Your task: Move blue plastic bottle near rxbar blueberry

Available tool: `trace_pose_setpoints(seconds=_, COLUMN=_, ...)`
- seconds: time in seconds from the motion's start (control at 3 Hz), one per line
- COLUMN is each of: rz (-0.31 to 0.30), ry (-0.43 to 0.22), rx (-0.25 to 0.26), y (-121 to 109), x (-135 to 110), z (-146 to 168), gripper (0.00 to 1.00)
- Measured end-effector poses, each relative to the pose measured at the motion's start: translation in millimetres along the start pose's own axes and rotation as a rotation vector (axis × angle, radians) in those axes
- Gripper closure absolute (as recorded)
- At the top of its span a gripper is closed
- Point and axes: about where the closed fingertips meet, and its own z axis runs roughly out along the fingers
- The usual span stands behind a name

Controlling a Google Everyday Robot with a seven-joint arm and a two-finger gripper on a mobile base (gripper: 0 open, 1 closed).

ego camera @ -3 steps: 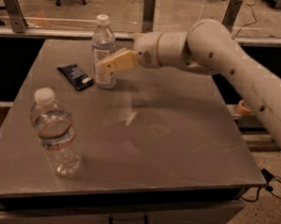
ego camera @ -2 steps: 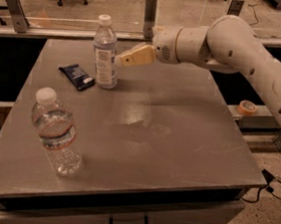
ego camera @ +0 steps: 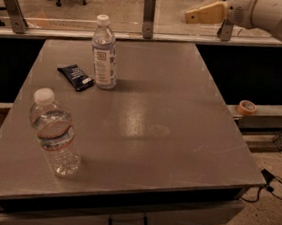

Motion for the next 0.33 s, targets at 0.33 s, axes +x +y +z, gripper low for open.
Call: trace_pose_setpoints(seconds=0.33, rz=-0.007, ry=-0.015, rx=0.042, y=-11.9, x=-5.4, z=-3.6, gripper=0.0)
